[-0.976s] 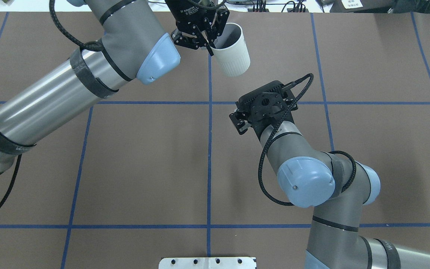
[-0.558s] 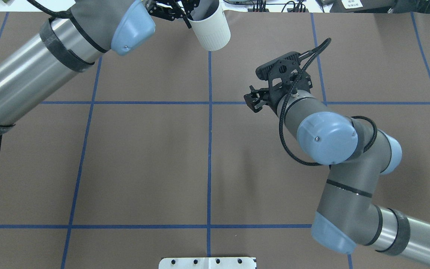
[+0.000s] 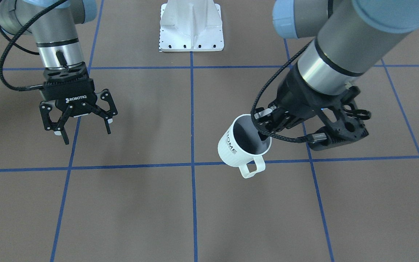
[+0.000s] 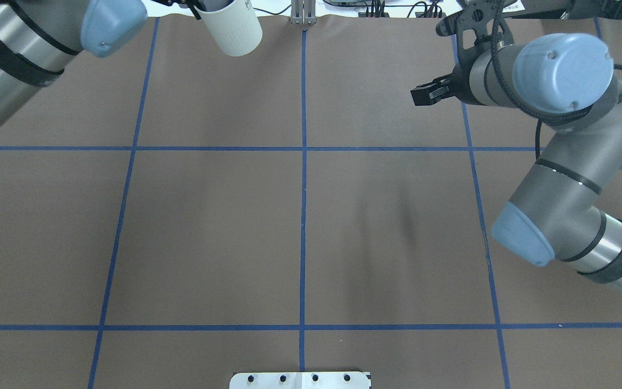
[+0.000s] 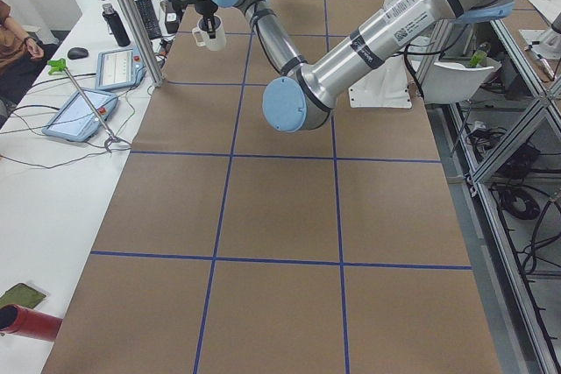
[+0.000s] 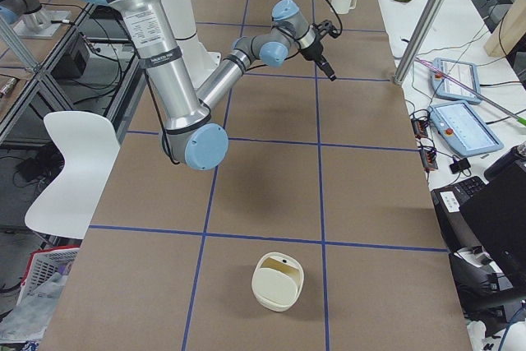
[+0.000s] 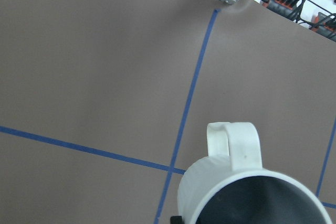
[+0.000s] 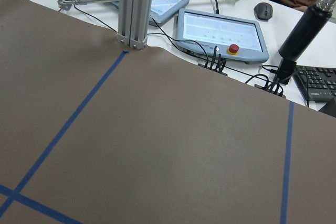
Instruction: Left arm hands cup to right arm to dump lemon
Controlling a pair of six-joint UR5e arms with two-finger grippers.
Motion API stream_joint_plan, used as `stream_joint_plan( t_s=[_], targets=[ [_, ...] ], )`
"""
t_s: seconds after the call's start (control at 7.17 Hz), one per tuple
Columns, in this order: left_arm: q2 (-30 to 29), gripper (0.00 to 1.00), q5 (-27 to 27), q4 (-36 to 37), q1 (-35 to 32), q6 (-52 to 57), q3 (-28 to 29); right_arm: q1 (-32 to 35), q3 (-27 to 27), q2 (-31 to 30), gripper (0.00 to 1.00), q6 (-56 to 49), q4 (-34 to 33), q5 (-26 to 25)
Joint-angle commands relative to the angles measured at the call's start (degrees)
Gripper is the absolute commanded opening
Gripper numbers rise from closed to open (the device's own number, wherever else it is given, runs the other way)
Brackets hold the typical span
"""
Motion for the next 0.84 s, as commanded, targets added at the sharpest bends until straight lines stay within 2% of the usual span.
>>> stream_joint_plan(
  t_s=[0.0,0.14,0.28,0.56,0.7],
  targets=[
    [11.3,0.0,2.2,0.5,-4.8,13.3,-6.7,8.7,-0.5,-0.2,1.0,-3.1,-6.2,13.1],
    [17.4,0.0,5.2,0.5,-4.8,17.1,-10.8,13.4,-0.5,-0.6,1.0,-6.0,-10.1,19.6],
    [21.8,0.0,5.8,0.5,-4.9,19.1,-14.0,17.3,-0.7,-0.7,1.0,-10.3,-14.8,23.6],
    [32.8,0.0,6.2,0.4,-4.9,24.2,-20.9,21.9,-2.7,-1.3,1.0,-18.5,-22.6,29.3],
    [37.4,0.0,7.4,-0.1,-4.9,27.5,-22.4,22.4,-2.5,-2.6,1.0,-18.7,-24.3,30.3]
  ],
)
